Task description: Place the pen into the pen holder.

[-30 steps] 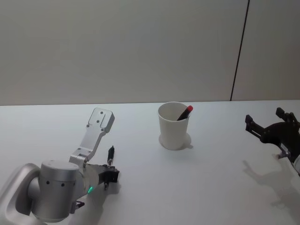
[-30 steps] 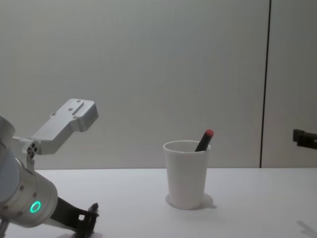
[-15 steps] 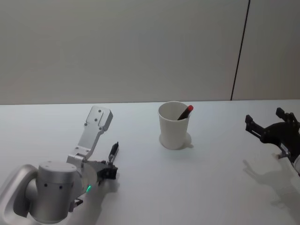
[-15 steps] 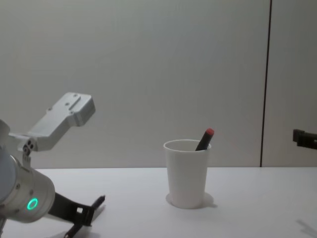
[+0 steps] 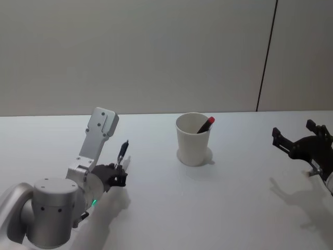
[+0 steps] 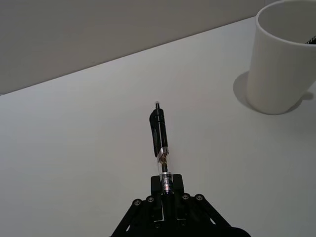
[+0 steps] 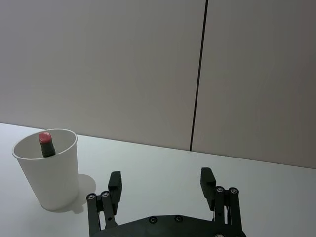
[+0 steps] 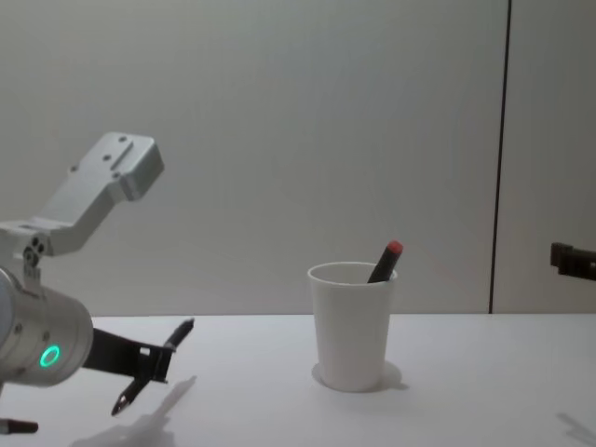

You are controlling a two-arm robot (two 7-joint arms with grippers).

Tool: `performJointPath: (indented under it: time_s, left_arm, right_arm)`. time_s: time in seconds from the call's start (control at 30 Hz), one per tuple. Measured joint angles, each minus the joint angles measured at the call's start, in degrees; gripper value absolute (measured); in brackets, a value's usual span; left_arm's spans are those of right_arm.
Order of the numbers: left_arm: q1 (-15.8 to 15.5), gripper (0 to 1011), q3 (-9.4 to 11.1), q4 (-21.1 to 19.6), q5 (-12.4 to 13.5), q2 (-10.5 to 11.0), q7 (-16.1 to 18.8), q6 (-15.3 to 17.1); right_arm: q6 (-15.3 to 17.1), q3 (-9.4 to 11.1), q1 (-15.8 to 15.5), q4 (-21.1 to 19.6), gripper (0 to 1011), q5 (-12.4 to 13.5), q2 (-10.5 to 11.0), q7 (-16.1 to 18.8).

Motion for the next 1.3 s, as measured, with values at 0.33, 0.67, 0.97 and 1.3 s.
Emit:
performJointPath:
  time_s: [0.33,0.67,0.97,1.3]
  left_arm:
    - [1.08,139,-0.51,-1.07,1.31,0.94,-1.38,-7.02]
    - [2.18,139,-1.03,-1.56,2.72,2.36,-5.04,-17.23]
    - [2.62,139,-1.40,-1.33,2.84,3.35,-9.52,-25.99]
    - [2.78,139,-1.80,-0.56,0.63,4.12,-15.81,-34.79]
  right_arm:
    - [0.00,0.00,0.00,0.00,1002,0.00,0.00,0.00]
    - [0.00,0.00,0.00,0.00,1002,0.00,0.00,0.00]
    - [0.00,0.00,0.00,0.00,1002,0.00,0.00,0.00]
    - [0.00,0.00,0.00,0.00,1002,0.00,0.00,0.00]
